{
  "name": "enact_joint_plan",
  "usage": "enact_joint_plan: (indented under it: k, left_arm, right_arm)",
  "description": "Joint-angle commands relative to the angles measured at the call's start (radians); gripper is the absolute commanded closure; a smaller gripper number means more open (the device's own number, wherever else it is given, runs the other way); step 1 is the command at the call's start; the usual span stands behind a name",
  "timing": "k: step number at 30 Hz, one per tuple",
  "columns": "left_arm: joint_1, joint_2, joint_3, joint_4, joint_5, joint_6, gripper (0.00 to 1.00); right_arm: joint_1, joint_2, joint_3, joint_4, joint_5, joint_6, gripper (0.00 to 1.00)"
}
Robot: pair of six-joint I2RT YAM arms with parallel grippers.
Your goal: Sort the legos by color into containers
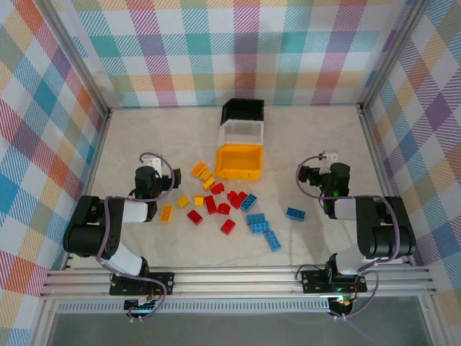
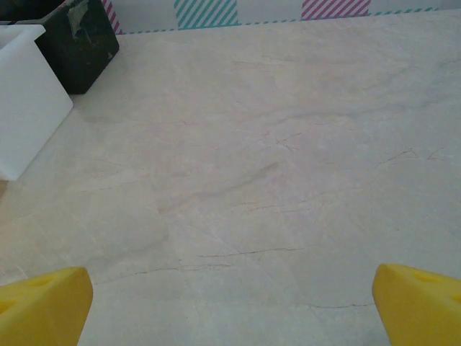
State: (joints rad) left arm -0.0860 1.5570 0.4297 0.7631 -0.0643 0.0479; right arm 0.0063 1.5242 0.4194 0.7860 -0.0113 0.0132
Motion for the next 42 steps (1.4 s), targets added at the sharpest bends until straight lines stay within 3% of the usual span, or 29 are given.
enact_joint_plan:
  k: [1,33,40,42]
  left_arm:
    - [0.015,0.007,-0.005,0.036,-0.005,-0.006,0.0]
    - [0.015,0.005,-0.006,0.037,-0.005,-0.007,0.0]
    - [0.015,-0.133,0.118,-0.288,-0.104,-0.051,0.0]
    - [0.015,-0.191,0.157,-0.414,-0.176,-0.141,0.0]
  right_arm:
    - [-0.001,0.009,-0.004,0.035,-0.019,-0.007,0.0]
    - [-0.003,0.007,-0.005,0.036,-0.01,-0.004,0.0]
    - [0.0,-0.146,0.144,-0.339,0.123,0.051,0.0]
    - [-0.001,-0.197,0.203,-0.471,0.146,0.115,0.0]
